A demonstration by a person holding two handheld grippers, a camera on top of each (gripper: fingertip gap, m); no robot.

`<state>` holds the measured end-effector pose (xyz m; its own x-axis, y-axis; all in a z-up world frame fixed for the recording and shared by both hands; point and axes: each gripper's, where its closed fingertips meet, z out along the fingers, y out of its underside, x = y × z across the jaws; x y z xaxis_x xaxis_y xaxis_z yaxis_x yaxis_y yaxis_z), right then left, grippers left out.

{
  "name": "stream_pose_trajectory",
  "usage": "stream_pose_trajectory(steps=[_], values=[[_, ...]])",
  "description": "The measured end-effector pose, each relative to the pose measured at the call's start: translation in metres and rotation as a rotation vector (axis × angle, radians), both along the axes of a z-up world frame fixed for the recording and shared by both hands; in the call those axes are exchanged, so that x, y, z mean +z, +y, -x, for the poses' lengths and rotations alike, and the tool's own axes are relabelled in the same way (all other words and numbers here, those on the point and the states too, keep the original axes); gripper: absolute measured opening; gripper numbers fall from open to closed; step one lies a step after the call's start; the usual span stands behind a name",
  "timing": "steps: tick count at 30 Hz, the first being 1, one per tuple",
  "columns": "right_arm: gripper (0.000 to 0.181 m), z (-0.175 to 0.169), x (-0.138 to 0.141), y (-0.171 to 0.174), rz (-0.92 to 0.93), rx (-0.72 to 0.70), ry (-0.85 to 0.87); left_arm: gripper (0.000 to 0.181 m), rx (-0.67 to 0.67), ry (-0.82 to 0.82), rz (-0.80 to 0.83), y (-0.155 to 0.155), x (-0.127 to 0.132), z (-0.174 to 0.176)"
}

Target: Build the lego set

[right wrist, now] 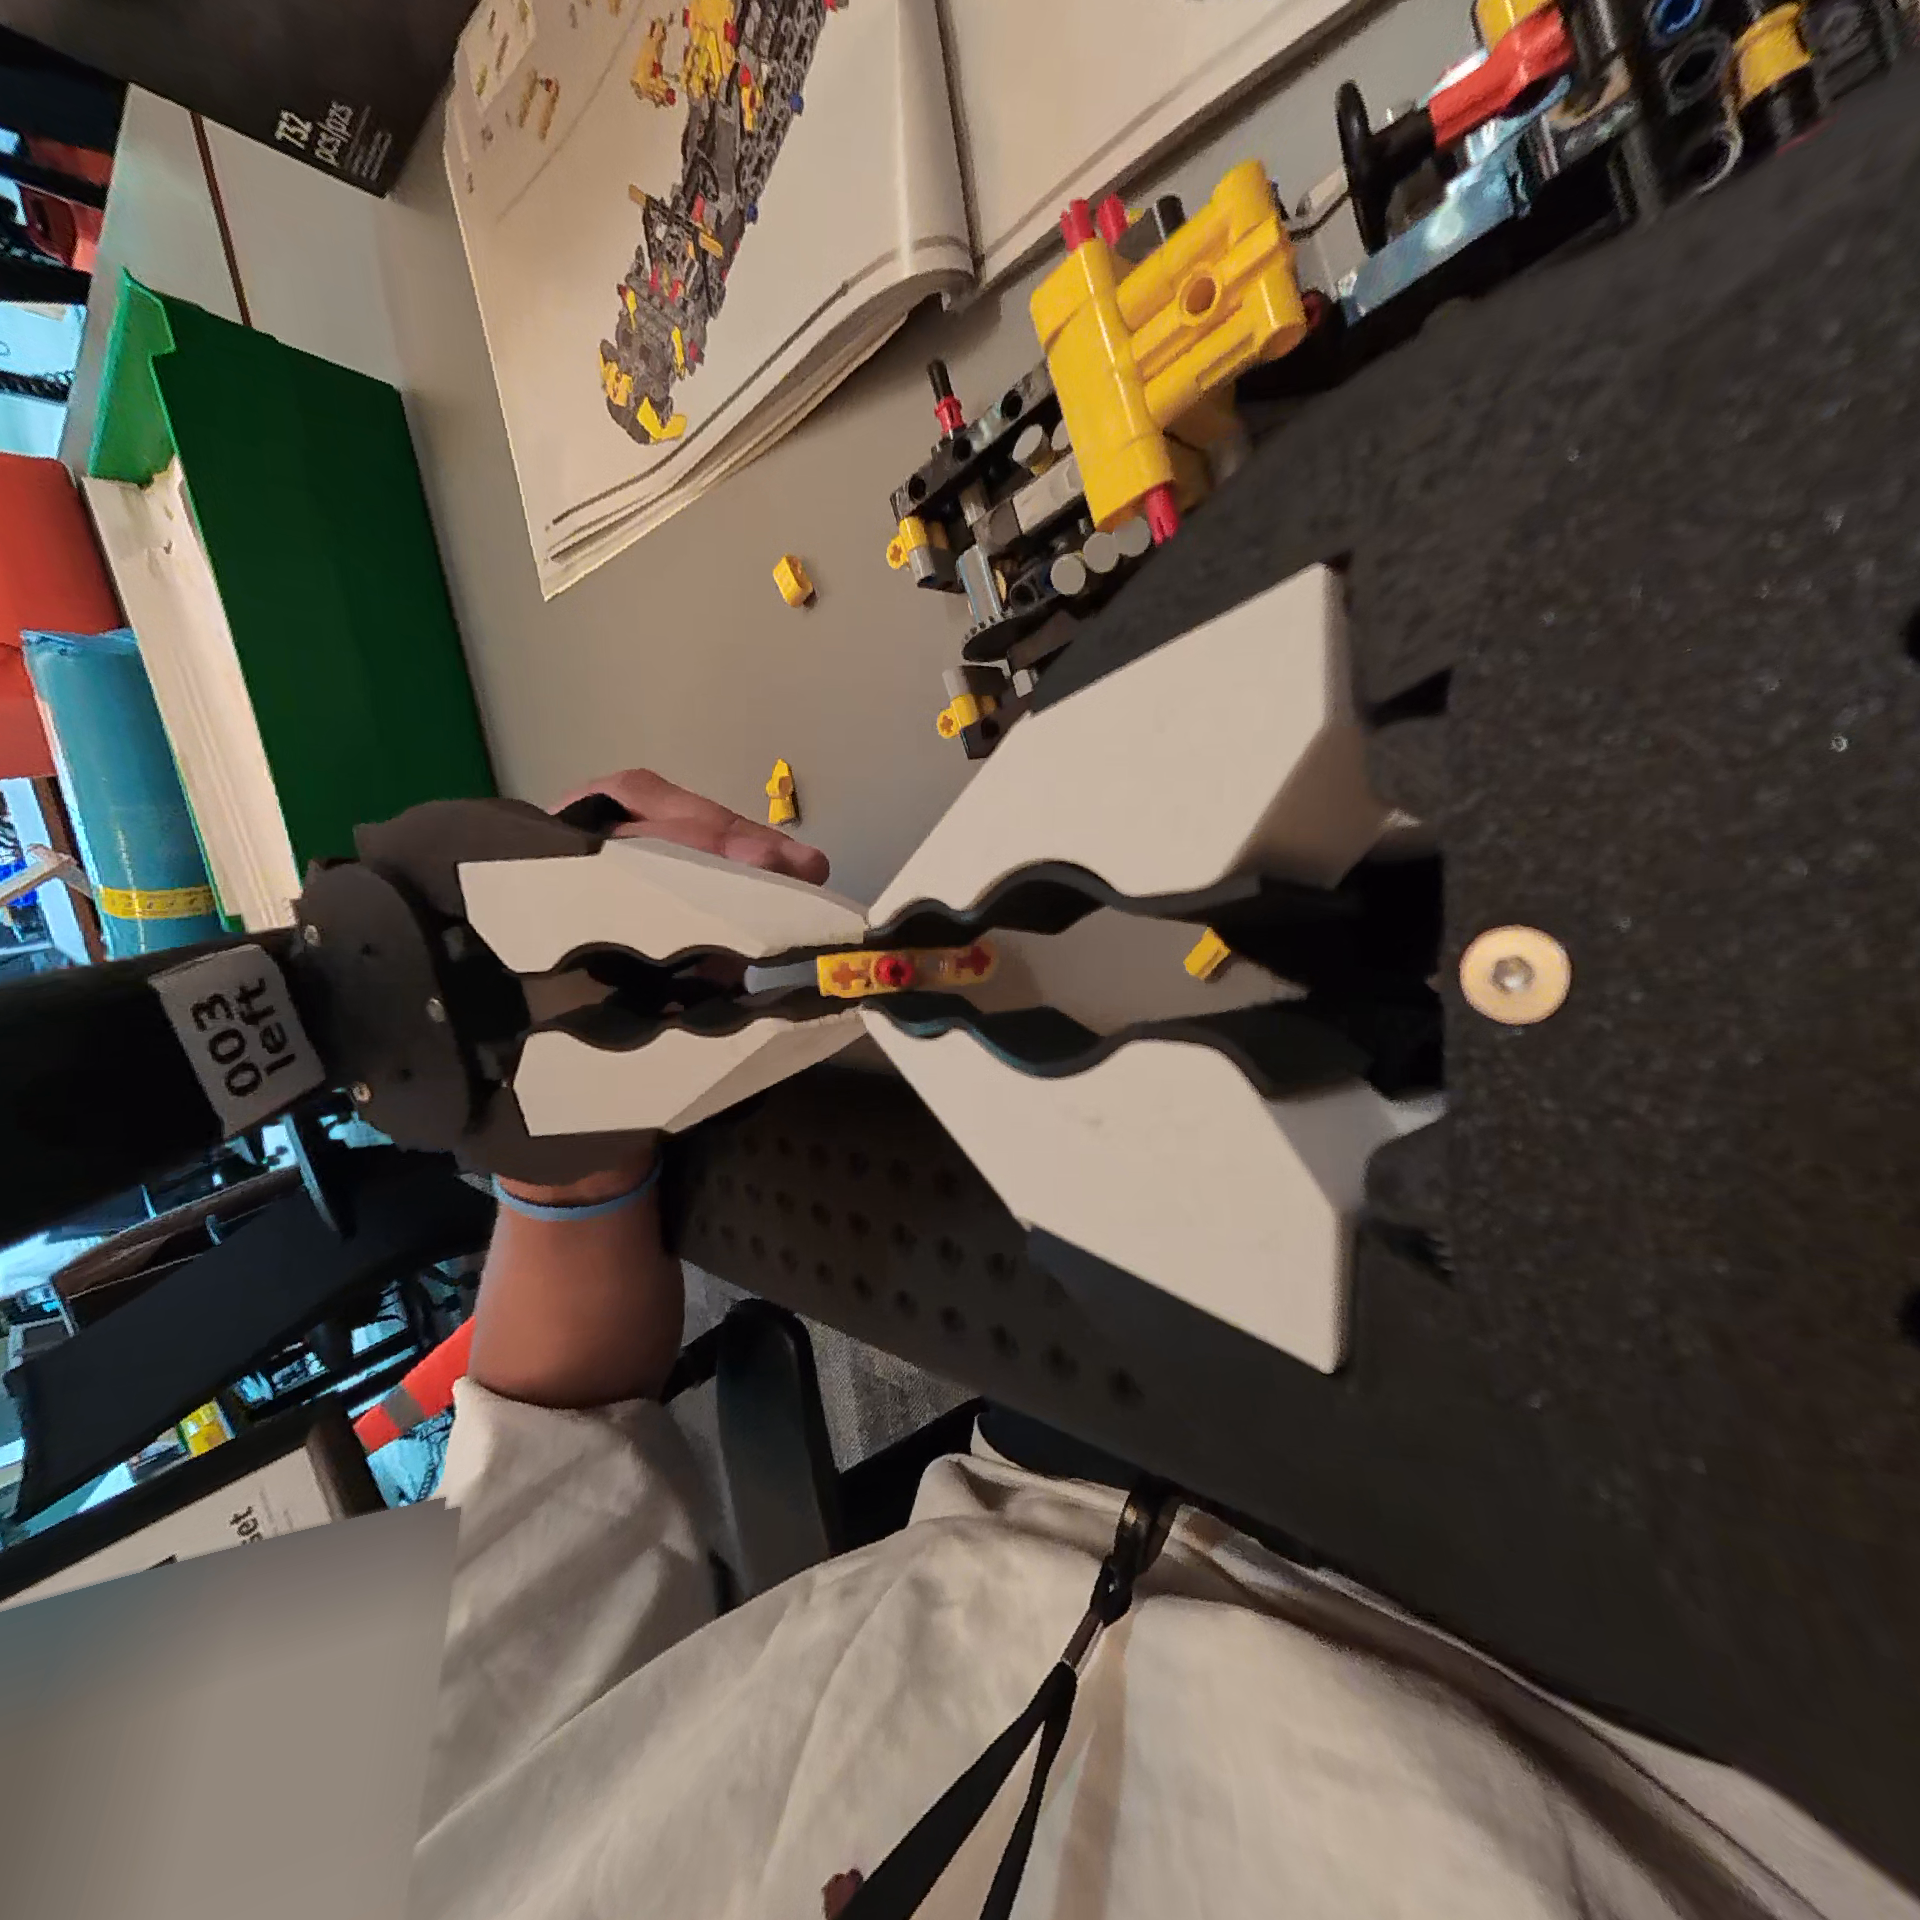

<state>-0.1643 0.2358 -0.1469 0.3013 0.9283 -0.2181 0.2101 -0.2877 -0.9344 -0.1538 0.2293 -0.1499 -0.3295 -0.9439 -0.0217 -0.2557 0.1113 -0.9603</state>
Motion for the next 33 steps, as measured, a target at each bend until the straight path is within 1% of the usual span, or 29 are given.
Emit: stream_pose_trajectory(steps=[2, 5, 6, 7, 8, 10, 14, 17, 22, 26, 28, 29, 30, 31, 33], values=[[0.007, 0.001, -0.001, 0.002, 0.008, -0.007, 0.005, 0.006, -0.003, 0.001, 0.019, 0.002, -0.001, 0.001], [0.009, -0.001, 0.008, 0.006, 0.062, -0.007, 0.080, 0.007, 0.007, -0.042, 0.104, 0.008, 0.008, 0.000], [0.019, -0.004, 0.010, 0.009, 0.079, -0.021, 0.094, 0.007, 0.023, -0.059, 0.139, 0.013, 0.011, 0.001], [0.025, -0.009, 0.011, 0.013, 0.098, -0.043, 0.096, 0.006, 0.036, -0.072, 0.179, 0.018, 0.015, 0.002], [0.024, -0.013, 0.010, 0.014, 0.116, -0.055, 0.098, 0.007, 0.049, -0.087, 0.219, 0.023, 0.018, 0.004], [0.020, -0.013, 0.003, 0.014, 0.127, -0.072, 0.067, 0.007, 0.051, -0.113, 0.261, 0.027, 0.024, 0.005], [0.014, -0.009, -0.004, 0.016, 0.131, -0.094, 0.036, 0.006, 0.042, -0.109, 0.255, 0.024, 0.023, 0.004], [0.000, -0.007, -0.004, 0.016, 0.129, -0.086, 0.034, 0.007, 0.042, -0.106, 0.252, 0.022, 0.022, 0.002], [0.000, 0.000, -0.021, -0.002, 0.141, 0.002, -0.065, 0.007, 0.069, -0.136, 0.274, 0.030, 0.029, 0.003], [0.000, 0.002, -0.040, -0.026, 0.196, 0.112, -0.167, 0.006, 0.102, -0.182, 0.324, 0.044, 0.039, 0.010], [0.000, 0.003, -0.048, -0.036, 0.206, 0.151, -0.216, 0.007, 0.155, -0.189, 0.310, 0.055, 0.039, 0.013], [0.000, 0.002, -0.051, -0.035, 0.191, 0.134, -0.237, 0.007, 0.206, -0.184, 0.287, 0.064, 0.037, 0.014], [0.001, 0.001, -0.052, -0.031, 0.156, 0.103, -0.252, 0.006, 0.272, -0.173, 0.254, 0.075, 0.034, 0.015], [0.011, 0.000, -0.050, -0.027, 0.113, 0.073, -0.257, 0.006, 0.340, -0.159, 0.216, 0.087, 0.030, 0.017], [0.039, -0.003, -0.042, -0.014, -0.002, -0.008, -0.240, 0.006, 0.453, -0.141, 0.152, 0.107, 0.025, 0.023]])
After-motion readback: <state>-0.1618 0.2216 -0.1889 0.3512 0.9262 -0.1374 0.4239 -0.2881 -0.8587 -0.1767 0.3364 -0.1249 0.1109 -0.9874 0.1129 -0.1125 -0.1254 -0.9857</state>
